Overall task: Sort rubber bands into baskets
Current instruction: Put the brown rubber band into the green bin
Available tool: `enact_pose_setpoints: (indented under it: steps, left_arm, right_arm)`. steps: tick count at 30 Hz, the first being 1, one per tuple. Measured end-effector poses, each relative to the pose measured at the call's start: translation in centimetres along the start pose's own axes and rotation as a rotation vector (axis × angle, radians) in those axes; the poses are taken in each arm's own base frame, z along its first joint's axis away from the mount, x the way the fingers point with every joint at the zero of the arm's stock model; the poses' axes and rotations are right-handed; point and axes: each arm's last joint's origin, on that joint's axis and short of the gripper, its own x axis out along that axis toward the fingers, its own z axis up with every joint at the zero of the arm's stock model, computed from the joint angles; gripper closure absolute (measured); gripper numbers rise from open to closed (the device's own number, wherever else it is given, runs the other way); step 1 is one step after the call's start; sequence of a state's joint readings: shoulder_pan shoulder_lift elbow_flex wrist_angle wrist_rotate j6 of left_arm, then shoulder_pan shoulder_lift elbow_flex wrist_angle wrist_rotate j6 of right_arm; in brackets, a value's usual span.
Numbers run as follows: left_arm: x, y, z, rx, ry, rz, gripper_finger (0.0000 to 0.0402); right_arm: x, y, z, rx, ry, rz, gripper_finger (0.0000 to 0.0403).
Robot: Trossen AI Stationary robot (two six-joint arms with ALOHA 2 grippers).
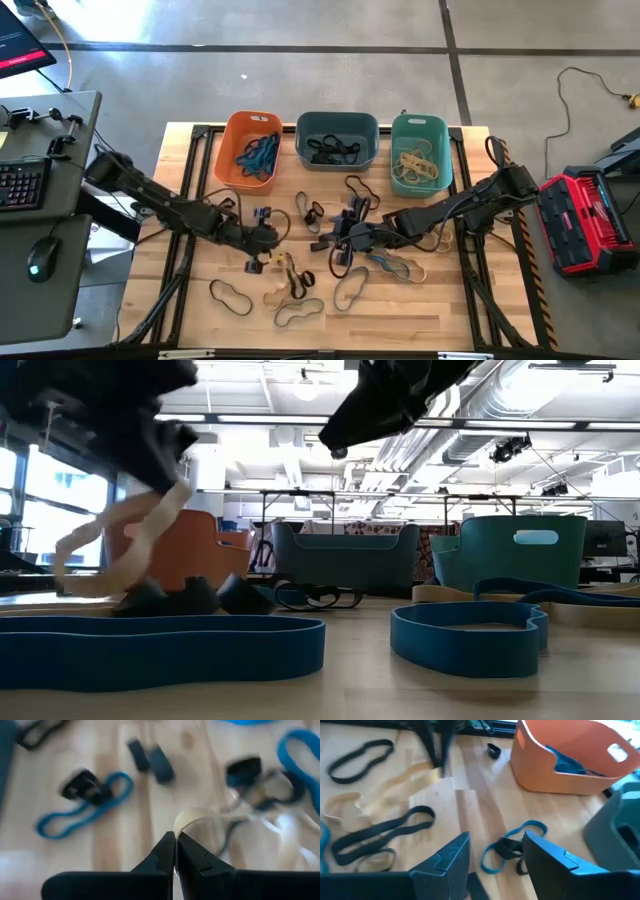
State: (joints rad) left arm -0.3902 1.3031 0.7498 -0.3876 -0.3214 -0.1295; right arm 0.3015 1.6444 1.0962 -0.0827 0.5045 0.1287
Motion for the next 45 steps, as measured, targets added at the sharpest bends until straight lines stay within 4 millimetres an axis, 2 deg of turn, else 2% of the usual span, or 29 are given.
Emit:
enact_pose_setpoints:
  steps: [5,14,22,39,42,45]
  left_arm:
    - [-0.4,1.6,1.6,-0.066,-0.09,0.124,0.0401]
    - [-0.2,3.5,4.3,-0.064,-0.326,0.183,0.0401]
    - [-0.4,4.6,5.4,-0.072,-0.447,0.191,0.0402]
    - [-1.1,4.7,6.6,-0.064,-0.584,0.176,0.0401]
    - [-1.1,4.6,6.6,-0.058,-0.584,0.158,0.0401]
    - [-1.1,4.6,6.6,-0.057,-0.584,0.159,0.0402]
  right_arm:
    - [0.0,0.1,0.2,0.068,-0.017,0.038,0.0216]
    - [0.1,-0.1,1.1,0.111,-0.092,0.033,0.0177]
    - [0.4,-0.9,1.1,0.172,-0.094,-0.022,0.0178]
    - [0.3,-0.6,2.2,0.186,-0.181,0.108,0.0222]
    - [0.3,-0.6,2.2,0.178,-0.182,0.107,0.0254]
    - [0.3,-0.6,2.2,0.186,-0.182,0.107,0.0309]
